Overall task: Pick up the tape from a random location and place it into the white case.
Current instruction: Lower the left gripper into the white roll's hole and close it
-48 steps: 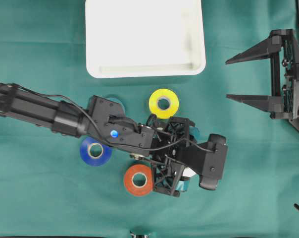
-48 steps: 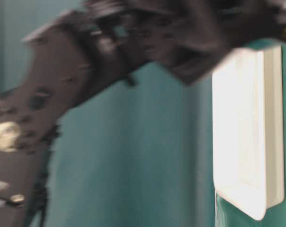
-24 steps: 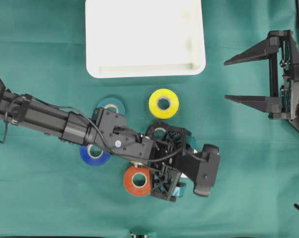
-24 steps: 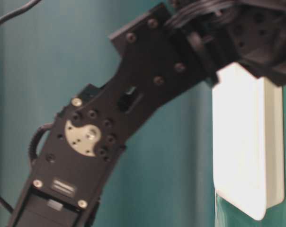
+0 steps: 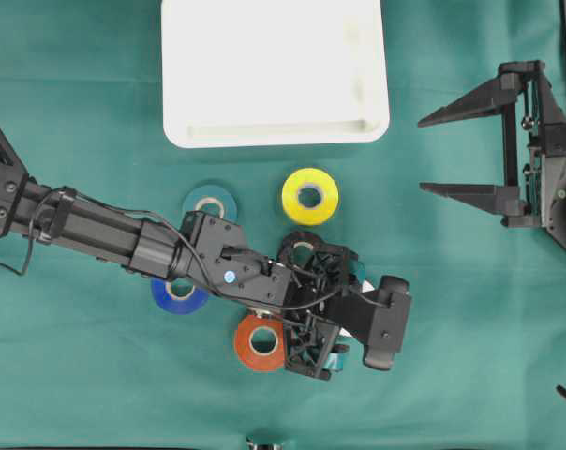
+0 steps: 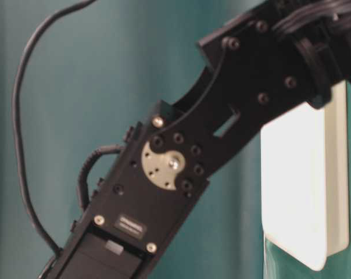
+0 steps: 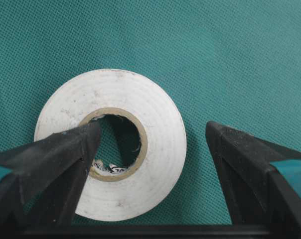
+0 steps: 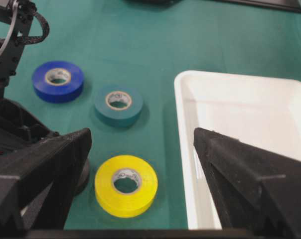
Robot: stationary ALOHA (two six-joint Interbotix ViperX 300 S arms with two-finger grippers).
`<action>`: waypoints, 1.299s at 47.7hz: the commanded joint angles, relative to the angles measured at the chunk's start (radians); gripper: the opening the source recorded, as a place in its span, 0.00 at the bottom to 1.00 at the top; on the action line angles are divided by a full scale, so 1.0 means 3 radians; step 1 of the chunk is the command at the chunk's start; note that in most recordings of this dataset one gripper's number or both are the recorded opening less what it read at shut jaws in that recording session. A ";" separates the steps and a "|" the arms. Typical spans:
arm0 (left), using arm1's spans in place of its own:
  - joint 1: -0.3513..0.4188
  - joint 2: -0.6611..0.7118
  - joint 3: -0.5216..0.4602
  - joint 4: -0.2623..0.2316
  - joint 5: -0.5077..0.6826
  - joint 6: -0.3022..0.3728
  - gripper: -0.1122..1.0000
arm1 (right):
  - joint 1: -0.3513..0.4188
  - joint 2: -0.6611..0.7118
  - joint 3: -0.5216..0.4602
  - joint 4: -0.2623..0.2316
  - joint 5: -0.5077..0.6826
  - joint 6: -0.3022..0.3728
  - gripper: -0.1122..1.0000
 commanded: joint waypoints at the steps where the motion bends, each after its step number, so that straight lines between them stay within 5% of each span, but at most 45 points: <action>1: 0.0026 -0.0026 0.0005 0.0000 -0.0041 -0.0010 1.00 | -0.0005 0.0015 -0.0066 -0.0015 -0.0020 -0.0005 0.92; 18: 0.0031 -0.0031 0.0020 0.0005 -0.0051 -0.0031 0.95 | 0.0000 0.0015 -0.0066 -0.0015 -0.0020 -0.0005 0.92; 31: 0.0015 -0.0036 0.0026 0.0005 0.0010 -0.0031 0.36 | 0.0000 0.0015 -0.0072 -0.0015 -0.0020 -0.0005 0.92; 62: 0.0015 -0.0036 0.0010 -0.0005 0.0020 -0.0041 0.35 | -0.0005 0.0015 -0.0066 -0.0015 -0.0010 -0.0005 0.92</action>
